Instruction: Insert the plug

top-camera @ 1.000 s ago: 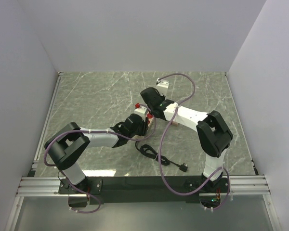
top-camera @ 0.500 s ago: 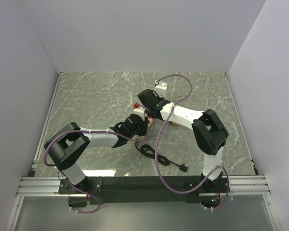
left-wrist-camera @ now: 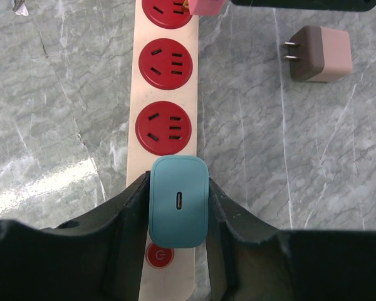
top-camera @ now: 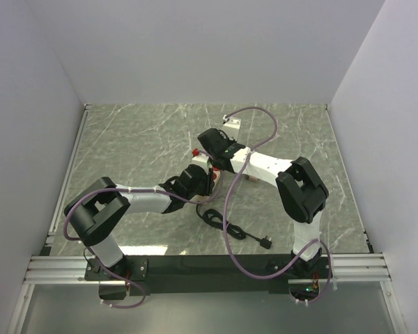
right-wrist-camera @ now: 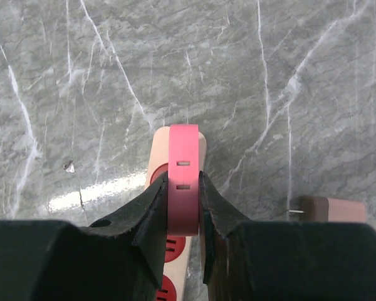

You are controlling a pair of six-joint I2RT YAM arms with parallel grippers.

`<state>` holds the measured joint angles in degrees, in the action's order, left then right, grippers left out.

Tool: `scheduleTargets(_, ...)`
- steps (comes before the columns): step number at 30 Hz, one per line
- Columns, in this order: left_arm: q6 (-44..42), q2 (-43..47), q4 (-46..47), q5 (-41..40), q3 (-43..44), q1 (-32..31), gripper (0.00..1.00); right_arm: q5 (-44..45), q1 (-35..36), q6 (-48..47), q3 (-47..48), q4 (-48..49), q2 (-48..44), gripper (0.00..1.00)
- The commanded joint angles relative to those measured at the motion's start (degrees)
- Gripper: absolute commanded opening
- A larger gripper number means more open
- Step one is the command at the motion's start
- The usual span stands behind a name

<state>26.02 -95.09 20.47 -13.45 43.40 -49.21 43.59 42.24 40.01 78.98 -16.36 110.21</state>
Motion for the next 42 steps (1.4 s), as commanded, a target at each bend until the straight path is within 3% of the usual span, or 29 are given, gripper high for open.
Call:
scheduleTargets(1,-1.59,0.34,-0.43,5.45,0.11,-2.2,0.41,2.55,1.71,0.42,3.11,1.16,2.11,0.0)
scheduleTargets(22,-1.67,-0.1,-1.13,4.75,0.55,-2.21,0.4,2.37,3.29,0.6,2.15,3.53,1.67,0.0)
scheduleTargets(36,0.52,2.36,1.59,2.64,-2.79,-2.21,0.4,1.85,1.09,0.16,-3.3,5.28,-4.48,0.0)
scheduleTargets(41,1.05,4.03,3.26,2.03,-4.28,-2.21,0.44,1.58,1.0,-0.19,-2.78,5.11,-4.39,0.0)
scheduleTargets(42,1.31,4.47,3.44,1.42,-4.55,-2.12,0.49,1.58,0.92,-0.11,-2.52,5.02,-4.22,0.0)
